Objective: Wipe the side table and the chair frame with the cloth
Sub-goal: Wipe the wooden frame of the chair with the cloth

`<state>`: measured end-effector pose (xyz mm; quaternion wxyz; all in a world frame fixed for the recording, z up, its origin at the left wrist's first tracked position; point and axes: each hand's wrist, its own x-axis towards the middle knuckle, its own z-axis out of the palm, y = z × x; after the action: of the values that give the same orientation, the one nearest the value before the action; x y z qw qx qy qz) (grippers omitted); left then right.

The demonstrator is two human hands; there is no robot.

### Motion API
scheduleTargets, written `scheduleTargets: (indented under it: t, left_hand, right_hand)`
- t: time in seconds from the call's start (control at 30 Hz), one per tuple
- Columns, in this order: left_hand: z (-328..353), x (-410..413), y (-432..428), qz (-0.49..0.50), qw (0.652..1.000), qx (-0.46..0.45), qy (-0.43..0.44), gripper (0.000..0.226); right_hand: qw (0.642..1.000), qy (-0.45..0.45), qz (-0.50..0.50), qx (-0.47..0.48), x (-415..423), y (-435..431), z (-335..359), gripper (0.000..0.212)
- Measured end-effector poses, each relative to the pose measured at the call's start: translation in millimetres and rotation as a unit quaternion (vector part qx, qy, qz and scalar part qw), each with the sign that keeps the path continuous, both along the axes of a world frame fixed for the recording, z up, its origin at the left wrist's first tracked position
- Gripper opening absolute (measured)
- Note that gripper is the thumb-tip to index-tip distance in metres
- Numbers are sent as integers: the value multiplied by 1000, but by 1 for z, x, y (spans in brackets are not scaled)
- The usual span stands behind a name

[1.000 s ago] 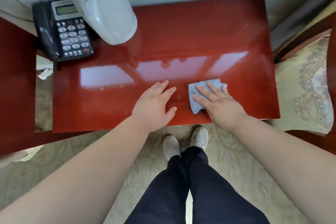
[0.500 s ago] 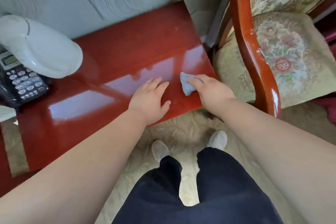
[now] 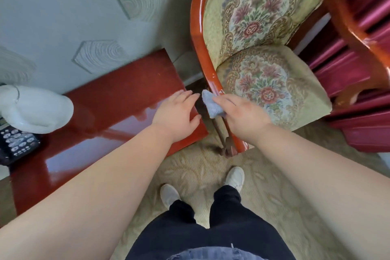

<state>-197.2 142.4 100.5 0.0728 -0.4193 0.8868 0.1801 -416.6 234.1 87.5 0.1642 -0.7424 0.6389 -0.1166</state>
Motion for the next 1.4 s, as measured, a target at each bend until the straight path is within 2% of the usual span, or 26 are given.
scheduleTargets:
  t: [0.1,0.27,0.37,0.47,0.57,0.67,0.9,0.97,1.07,1.2,1.4]
  left_hand:
    - [4,-21,3,-27,999,-5,-20,71]
    - [-12,-45,23,-31,998,30,-43,75]
    - [-29,-49,42,-41,996,64,-56,78]
    - [-49,-46,55,-53,994,83,-56,84]
    - [-65,-36,59,-57,995,73,-35,87]
    - [-68,-32,52,-63,997,45,-19,84]
    - [-73,-29,35,-66,996,51,-10,75]
    - [-71,-28,32,-65,997,51,-9,73]
    - [-69,-27,29,-79,996,46,-17,74]
    - [-69,-26,27,-88,995,45,-19,79]
    - [-65,-34,18,-67,996,57,-10,75]
  right_hand:
    - [999,6,-34,-5,-27,8,1,49]
    - [997,16,-33,61,-24,39,-24,54]
    - [994,18,-11,107,-12,76,-56,79]
    - [991,17,5,130,-6,112,-81,85]
    - [993,-9,-1,122,-3,111,-90,81]
    - [986,-54,-57,149,-9,68,-80,71]
    - [987,-82,-23,137,-16,-52,-80,58]
    - [989,-83,-35,115,-13,-42,-82,56]
    - [990,-98,-71,77,-9,19,-84,55]
    - [997,-45,-14,53,-6,99,-88,59]
    - [997,-63,5,49,-19,44,-89,59]
